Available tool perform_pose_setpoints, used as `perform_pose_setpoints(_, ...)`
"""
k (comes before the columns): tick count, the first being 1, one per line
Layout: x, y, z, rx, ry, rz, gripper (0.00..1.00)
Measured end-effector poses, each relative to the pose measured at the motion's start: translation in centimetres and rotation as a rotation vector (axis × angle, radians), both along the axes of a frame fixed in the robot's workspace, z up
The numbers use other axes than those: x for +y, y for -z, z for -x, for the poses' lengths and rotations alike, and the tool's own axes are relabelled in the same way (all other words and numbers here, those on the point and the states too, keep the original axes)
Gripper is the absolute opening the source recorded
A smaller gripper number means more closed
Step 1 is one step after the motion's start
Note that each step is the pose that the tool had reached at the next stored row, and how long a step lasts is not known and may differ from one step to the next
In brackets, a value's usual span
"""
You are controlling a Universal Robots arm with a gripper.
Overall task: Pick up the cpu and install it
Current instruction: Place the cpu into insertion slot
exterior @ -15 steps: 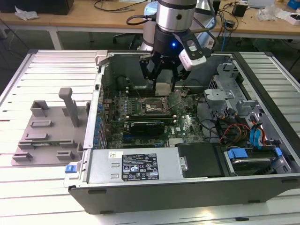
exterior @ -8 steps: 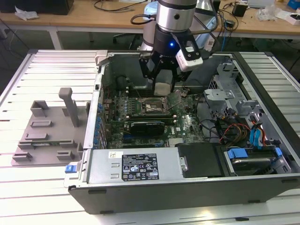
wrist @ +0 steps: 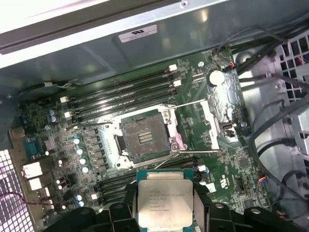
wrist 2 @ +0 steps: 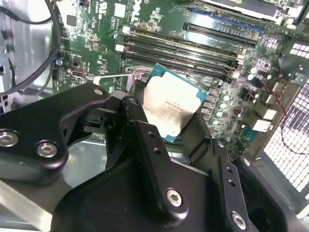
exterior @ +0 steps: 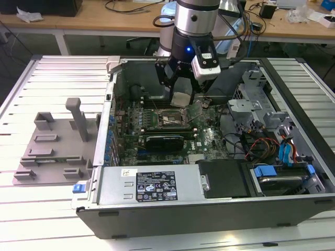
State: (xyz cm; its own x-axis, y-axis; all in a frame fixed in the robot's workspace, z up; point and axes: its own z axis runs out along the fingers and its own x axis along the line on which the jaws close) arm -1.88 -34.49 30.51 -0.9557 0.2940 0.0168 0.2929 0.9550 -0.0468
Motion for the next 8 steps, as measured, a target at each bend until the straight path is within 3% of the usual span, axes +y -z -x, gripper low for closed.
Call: perform_pose_setpoints(8, 0.0, 0.0, 0.0, 0.0, 0.048, 0.0009, 0.55)
